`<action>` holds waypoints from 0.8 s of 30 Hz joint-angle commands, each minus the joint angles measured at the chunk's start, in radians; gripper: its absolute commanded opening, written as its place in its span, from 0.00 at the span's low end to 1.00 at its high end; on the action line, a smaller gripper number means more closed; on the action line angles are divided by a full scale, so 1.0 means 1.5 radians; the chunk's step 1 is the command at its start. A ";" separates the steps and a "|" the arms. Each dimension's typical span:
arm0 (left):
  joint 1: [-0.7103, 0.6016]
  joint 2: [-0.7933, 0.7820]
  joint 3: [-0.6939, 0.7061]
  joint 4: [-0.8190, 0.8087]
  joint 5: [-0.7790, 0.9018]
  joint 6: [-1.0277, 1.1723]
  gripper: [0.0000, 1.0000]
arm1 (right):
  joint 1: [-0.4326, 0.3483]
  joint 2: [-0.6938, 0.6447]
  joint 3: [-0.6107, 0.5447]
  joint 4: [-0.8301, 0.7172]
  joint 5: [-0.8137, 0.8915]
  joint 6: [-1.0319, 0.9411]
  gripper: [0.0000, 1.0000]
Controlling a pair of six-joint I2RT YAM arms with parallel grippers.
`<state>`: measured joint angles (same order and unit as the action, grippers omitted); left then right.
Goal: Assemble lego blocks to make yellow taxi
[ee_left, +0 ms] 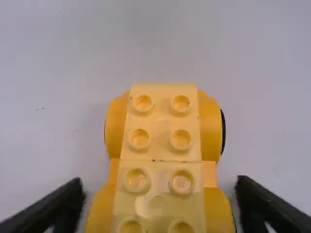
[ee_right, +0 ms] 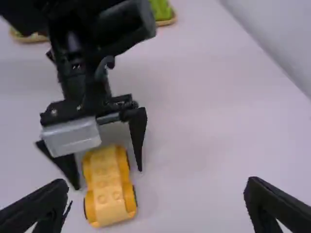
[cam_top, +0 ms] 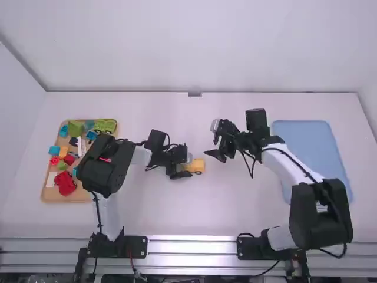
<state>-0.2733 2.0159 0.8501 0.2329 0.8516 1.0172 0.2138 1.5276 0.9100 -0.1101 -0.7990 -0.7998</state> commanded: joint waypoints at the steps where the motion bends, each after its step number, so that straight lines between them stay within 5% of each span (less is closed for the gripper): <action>1: -0.001 0.004 0.002 0.007 -0.007 -0.065 0.99 | 0.010 -0.012 0.007 0.004 0.060 0.060 0.98; 13: 0.036 -0.268 0.075 -0.332 -0.184 -0.174 0.99 | 0.067 -0.012 0.007 0.073 0.060 0.060 0.98; 24: 0.131 -0.523 0.075 -0.436 -0.486 -0.542 0.99 | 0.126 -0.005 0.024 0.251 -0.104 0.225 0.98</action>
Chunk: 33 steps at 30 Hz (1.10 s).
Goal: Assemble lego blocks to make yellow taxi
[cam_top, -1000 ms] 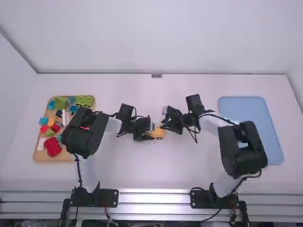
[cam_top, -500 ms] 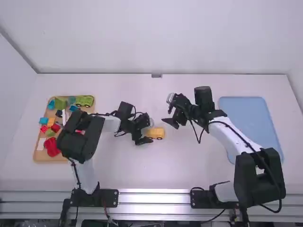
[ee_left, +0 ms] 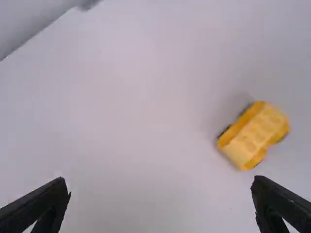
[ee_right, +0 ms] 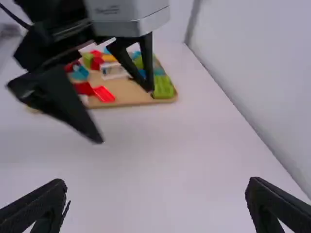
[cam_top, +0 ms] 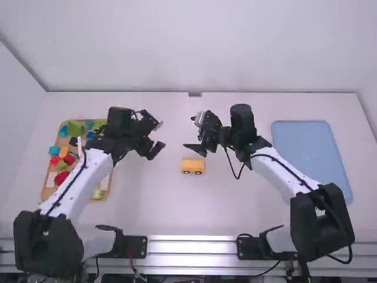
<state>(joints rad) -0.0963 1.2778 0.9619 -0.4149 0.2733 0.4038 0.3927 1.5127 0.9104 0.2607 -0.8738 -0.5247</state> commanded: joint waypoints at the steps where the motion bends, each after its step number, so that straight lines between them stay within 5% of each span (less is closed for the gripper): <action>1: 0.023 -0.058 0.000 -0.018 -0.158 -0.208 0.99 | 0.018 0.009 0.034 0.019 -0.053 0.060 0.98; 7: 0.033 -0.159 0.000 -0.093 -0.354 -0.409 0.99 | 0.066 0.042 0.105 -0.007 -0.046 0.061 0.98; 12: 0.033 -0.198 0.000 -0.126 -0.389 -0.472 0.99 | 0.083 0.087 0.164 -0.008 -0.049 0.091 0.98; 19: 0.034 -0.233 0.000 -0.202 -0.583 -0.590 0.99 | 0.107 0.100 0.197 -0.005 -0.045 0.087 0.98; 27: 0.062 -0.284 0.000 -0.258 -0.597 -0.641 0.99 | 0.119 0.100 0.211 -0.011 -0.046 0.090 0.98; 33: 0.187 -0.291 0.000 -0.256 -0.526 -0.594 0.99 | 0.118 0.100 0.211 -0.035 -0.008 0.085 0.98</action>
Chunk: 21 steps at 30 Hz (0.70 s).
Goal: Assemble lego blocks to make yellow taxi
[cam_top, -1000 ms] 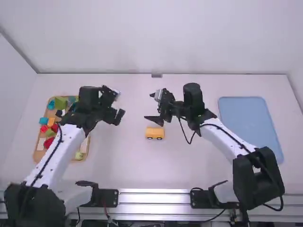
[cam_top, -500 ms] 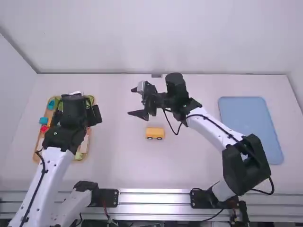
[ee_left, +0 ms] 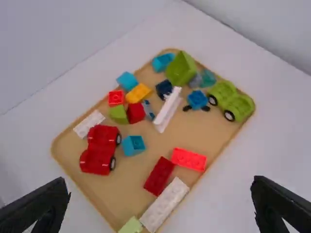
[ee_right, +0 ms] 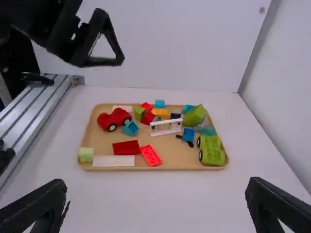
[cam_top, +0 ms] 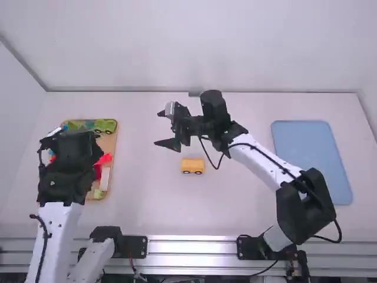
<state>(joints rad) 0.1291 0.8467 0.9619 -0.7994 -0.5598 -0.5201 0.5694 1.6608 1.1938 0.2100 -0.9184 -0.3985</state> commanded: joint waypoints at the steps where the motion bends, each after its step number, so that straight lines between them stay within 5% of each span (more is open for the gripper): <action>1: 0.058 -0.002 0.000 0.004 0.051 0.032 0.99 | 0.002 0.002 0.022 -0.003 0.037 0.001 0.98; 13: 0.358 0.105 0.061 -0.026 0.226 0.085 0.98 | -0.005 0.002 0.020 -0.011 0.060 -0.012 0.98; 21: 0.458 0.215 0.139 -0.030 0.270 0.101 0.99 | -0.005 0.002 0.020 -0.011 0.073 -0.014 0.98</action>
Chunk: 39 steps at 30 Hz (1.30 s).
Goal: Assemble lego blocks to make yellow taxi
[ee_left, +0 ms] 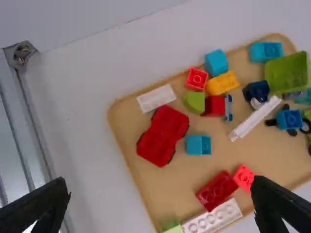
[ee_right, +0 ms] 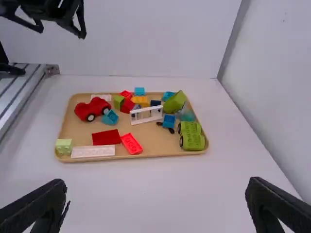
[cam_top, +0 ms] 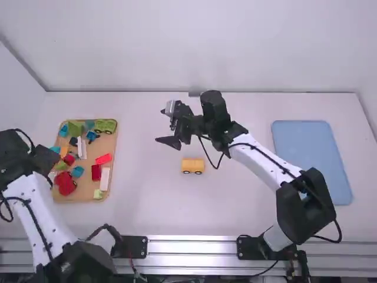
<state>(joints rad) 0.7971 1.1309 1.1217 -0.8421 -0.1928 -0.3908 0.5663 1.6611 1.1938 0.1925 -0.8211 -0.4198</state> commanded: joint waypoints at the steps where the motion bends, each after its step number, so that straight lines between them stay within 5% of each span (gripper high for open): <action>1: 0.014 0.045 0.050 -0.003 0.042 0.018 0.99 | -0.003 0.001 0.020 0.001 0.013 0.000 0.98; 6: 0.001 0.161 0.173 -0.038 0.146 0.093 0.97 | -0.003 0.001 0.020 0.002 0.012 0.000 0.98; 19: -0.028 0.510 0.487 -0.186 0.154 0.265 0.99 | -0.003 0.001 0.020 -0.002 0.012 0.000 0.98; 30: -0.039 0.643 0.492 -0.121 0.157 0.449 0.66 | -0.003 0.001 0.020 -0.020 0.010 0.003 0.98; 39: -0.048 0.719 0.491 -0.099 0.151 0.528 0.58 | -0.003 0.001 0.020 -0.029 0.010 0.003 0.98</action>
<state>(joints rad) 0.7372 2.1860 1.8412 -0.9928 0.0326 0.3485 0.5655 1.6608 1.1938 0.1516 -0.8013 -0.4171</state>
